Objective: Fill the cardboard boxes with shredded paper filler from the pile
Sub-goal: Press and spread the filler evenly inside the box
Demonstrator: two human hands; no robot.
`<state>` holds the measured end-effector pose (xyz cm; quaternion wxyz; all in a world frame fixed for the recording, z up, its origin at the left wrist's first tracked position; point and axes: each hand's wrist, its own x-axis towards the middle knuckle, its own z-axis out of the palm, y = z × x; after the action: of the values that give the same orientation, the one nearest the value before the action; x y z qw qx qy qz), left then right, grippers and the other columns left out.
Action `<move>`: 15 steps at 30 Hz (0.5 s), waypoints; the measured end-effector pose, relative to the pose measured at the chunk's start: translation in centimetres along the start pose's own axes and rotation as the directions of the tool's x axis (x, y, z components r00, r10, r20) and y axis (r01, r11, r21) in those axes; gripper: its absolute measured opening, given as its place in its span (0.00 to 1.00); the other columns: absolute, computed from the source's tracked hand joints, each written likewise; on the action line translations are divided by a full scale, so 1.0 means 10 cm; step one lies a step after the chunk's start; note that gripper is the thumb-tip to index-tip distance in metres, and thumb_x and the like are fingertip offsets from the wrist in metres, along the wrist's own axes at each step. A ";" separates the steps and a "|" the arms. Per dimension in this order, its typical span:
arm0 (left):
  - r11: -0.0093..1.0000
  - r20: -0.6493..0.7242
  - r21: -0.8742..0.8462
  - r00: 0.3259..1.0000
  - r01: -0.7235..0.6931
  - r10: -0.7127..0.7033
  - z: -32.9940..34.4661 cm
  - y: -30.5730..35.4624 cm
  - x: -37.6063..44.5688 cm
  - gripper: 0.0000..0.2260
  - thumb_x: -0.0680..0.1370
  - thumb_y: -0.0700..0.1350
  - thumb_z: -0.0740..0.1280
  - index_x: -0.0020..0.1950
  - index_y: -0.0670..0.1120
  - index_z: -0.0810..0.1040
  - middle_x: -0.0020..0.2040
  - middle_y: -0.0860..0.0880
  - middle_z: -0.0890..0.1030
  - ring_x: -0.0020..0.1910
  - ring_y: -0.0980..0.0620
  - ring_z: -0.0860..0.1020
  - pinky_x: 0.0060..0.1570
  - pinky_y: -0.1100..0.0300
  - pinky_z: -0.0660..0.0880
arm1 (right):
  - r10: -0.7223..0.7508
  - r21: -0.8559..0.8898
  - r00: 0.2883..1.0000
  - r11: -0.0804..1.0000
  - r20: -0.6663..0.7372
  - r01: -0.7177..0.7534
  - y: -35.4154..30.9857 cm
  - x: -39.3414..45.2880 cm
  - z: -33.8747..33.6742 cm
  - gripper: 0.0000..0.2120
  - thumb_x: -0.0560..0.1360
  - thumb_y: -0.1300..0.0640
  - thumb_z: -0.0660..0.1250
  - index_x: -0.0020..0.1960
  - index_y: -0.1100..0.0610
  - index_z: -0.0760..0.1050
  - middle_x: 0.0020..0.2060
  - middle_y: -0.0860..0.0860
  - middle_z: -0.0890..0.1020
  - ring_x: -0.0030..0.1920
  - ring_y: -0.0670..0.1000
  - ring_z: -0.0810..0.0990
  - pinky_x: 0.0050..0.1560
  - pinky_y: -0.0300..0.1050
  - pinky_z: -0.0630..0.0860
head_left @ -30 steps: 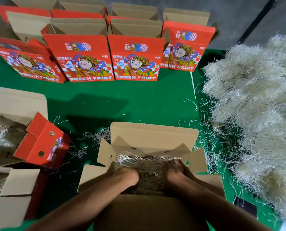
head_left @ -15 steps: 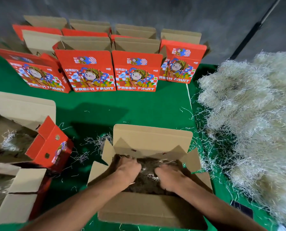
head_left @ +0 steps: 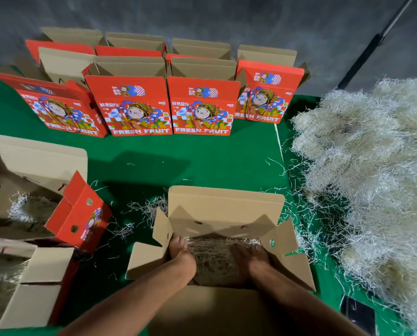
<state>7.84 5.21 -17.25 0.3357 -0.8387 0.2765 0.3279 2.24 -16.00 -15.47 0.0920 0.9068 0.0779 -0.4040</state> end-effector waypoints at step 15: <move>0.861 -0.097 -0.482 0.987 -0.160 0.128 -0.25 0.07 -0.40 0.14 0.80 0.35 0.60 0.64 0.43 0.76 0.63 0.42 0.78 0.61 0.42 0.77 0.64 0.49 0.70 | -0.203 0.528 0.978 0.837 0.055 0.144 -0.36 -0.12 -0.08 0.17 0.78 0.56 0.64 0.65 0.59 0.76 0.63 0.58 0.79 0.63 0.57 0.77 0.60 0.44 0.71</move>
<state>5.68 3.89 -13.17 0.0790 -0.8829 0.2568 0.3851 1.30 -12.43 -14.43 -0.1902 0.8635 0.0424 -0.4652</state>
